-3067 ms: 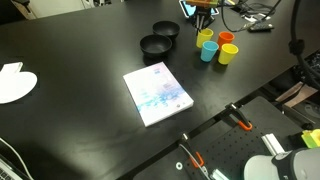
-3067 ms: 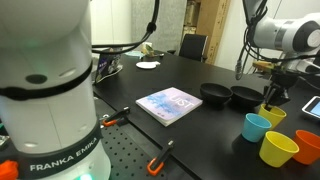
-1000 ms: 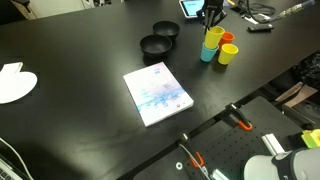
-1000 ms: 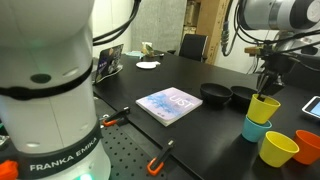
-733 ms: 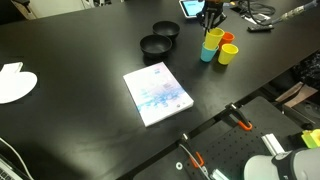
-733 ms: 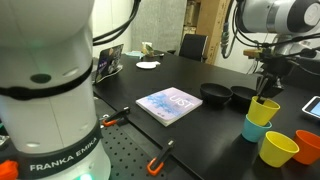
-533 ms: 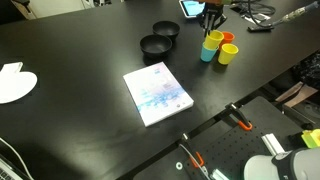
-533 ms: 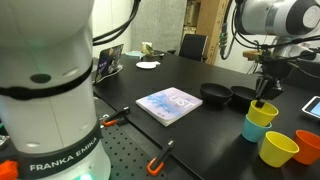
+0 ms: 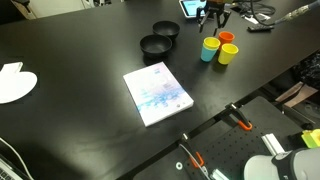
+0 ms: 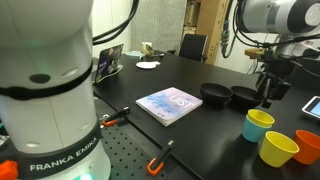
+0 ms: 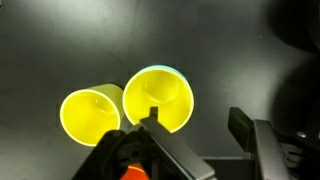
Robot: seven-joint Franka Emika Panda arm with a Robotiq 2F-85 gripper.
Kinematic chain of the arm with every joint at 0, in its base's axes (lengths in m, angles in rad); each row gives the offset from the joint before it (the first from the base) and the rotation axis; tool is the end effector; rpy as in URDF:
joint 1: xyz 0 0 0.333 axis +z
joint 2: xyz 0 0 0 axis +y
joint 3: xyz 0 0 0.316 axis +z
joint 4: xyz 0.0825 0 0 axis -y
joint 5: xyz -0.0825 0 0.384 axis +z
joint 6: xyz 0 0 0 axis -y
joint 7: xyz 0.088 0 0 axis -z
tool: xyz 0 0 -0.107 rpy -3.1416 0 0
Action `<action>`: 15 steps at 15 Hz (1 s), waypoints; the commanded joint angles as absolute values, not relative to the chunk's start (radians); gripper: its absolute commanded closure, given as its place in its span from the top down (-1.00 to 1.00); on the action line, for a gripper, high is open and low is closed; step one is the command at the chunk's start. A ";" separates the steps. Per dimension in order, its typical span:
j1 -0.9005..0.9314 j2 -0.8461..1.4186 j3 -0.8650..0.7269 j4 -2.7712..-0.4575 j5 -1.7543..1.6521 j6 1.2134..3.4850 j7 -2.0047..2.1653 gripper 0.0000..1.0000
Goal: Stack the cups together
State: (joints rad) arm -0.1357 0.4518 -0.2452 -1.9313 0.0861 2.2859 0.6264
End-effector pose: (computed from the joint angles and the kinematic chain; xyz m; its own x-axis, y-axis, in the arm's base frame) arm 0.5734 -0.2210 0.2518 0.4982 -0.8662 -0.0382 -0.8621 -0.4996 0.0845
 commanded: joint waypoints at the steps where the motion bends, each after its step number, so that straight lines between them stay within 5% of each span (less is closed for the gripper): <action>1: -0.143 0.416 -0.257 -1.904 0.094 2.276 0.631 1.00; 15: -0.206 0.548 -0.287 -1.771 0.084 2.283 0.601 1.00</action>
State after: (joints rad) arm -0.2091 0.5456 -0.2821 -1.7744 0.0803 2.2855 0.6044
